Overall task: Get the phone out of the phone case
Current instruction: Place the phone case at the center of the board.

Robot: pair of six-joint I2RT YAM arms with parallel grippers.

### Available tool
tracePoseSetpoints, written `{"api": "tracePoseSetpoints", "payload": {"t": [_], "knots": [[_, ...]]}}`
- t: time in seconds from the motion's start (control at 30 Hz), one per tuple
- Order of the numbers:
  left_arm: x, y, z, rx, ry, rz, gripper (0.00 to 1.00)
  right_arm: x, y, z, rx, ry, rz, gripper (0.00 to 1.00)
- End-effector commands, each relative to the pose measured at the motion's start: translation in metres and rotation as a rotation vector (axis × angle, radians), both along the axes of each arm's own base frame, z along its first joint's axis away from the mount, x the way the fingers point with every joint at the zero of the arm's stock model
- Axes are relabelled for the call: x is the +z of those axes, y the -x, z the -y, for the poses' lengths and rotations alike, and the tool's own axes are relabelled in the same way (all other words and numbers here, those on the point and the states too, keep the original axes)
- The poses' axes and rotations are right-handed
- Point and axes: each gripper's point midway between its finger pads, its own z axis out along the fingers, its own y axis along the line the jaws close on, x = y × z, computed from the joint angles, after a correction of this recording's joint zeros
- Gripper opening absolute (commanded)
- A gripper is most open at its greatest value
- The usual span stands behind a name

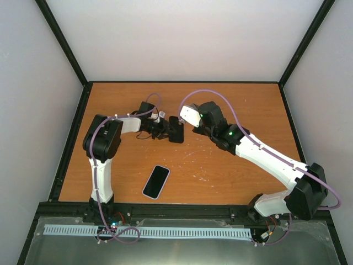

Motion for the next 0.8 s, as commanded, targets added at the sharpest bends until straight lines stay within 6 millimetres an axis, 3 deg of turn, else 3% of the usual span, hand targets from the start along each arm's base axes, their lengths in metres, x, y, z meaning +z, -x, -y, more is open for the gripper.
{"api": "tracePoseSetpoints", "payload": {"t": [0.0,0.13,0.37,0.53,0.63,0.77], "knots": [[0.006,-0.001,-0.003,0.019,-0.023,0.015,0.47,0.026,-0.009,-0.001,-0.018,-0.053,0.082,0.03],[0.01,0.006,-0.008,0.031,-0.04,0.027,0.65,0.031,-0.011,-0.004,-0.008,-0.052,0.092,0.03],[0.042,0.005,-0.014,0.032,-0.005,0.138,0.99,0.039,-0.013,-0.013,0.036,-0.041,0.1,0.03],[0.087,-0.007,-0.039,0.064,0.057,0.254,1.0,0.041,-0.013,-0.021,0.08,-0.016,0.093,0.03],[0.122,-0.016,-0.062,0.092,0.117,0.326,1.0,0.047,-0.014,-0.025,0.095,-0.005,0.117,0.03],[0.173,-0.015,-0.077,0.076,0.222,0.413,1.0,0.047,-0.014,-0.041,0.125,0.028,0.16,0.03]]}}
